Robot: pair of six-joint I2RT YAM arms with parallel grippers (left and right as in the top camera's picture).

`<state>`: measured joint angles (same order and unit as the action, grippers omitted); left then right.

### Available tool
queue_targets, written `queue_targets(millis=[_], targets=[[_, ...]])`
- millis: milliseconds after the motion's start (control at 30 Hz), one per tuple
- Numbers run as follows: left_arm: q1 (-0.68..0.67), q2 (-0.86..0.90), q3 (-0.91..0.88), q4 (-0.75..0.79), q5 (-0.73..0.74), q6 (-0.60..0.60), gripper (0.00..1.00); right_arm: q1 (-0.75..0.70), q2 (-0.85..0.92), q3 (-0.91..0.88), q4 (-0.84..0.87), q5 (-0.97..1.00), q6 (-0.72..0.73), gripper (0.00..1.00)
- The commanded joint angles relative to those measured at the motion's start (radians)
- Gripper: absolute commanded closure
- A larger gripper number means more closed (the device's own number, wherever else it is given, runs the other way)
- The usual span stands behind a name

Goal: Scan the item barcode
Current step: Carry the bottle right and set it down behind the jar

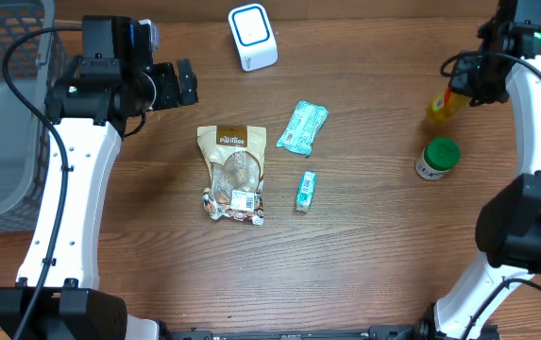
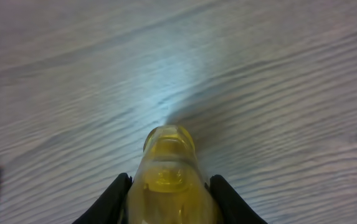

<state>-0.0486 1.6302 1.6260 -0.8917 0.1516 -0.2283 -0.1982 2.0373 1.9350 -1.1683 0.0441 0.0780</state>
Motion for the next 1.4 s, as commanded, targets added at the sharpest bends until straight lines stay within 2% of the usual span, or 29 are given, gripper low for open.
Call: queue_targets(millis=[0,167,267,533,700,800,1033,1267,1367], targets=[[-0.004,0.000,0.013,0.002,-0.005,0.023,0.00,-0.021,0.020,0.001,0.014,0.102,0.001,0.82],[-0.004,0.000,0.013,0.002,-0.005,0.023,0.01,-0.033,0.041,0.001,0.031,0.093,0.001,0.82],[-0.004,0.000,0.013,0.002,-0.005,0.023,0.00,-0.033,0.047,0.001,0.031,0.093,0.001,0.76],[-0.004,0.000,0.012,0.002,-0.005,0.023,0.01,-0.033,0.052,0.001,0.037,0.083,0.005,0.75],[-0.004,0.000,0.012,0.002,-0.005,0.023,0.01,-0.033,0.052,0.001,0.060,0.083,0.005,0.70],[-0.004,0.000,0.012,0.002,-0.005,0.023,0.01,-0.033,0.052,0.001,0.060,0.082,0.005,0.64],[-0.004,0.000,0.013,0.002,-0.005,0.023,0.00,-0.033,0.052,-0.005,0.057,0.082,0.005,0.62],[-0.004,0.000,0.013,0.002,-0.005,0.023,0.00,-0.033,0.052,-0.065,0.119,0.083,0.004,0.56],[-0.004,0.000,0.013,0.002,-0.005,0.023,0.00,-0.033,0.052,-0.068,0.120,0.082,0.005,0.46]])
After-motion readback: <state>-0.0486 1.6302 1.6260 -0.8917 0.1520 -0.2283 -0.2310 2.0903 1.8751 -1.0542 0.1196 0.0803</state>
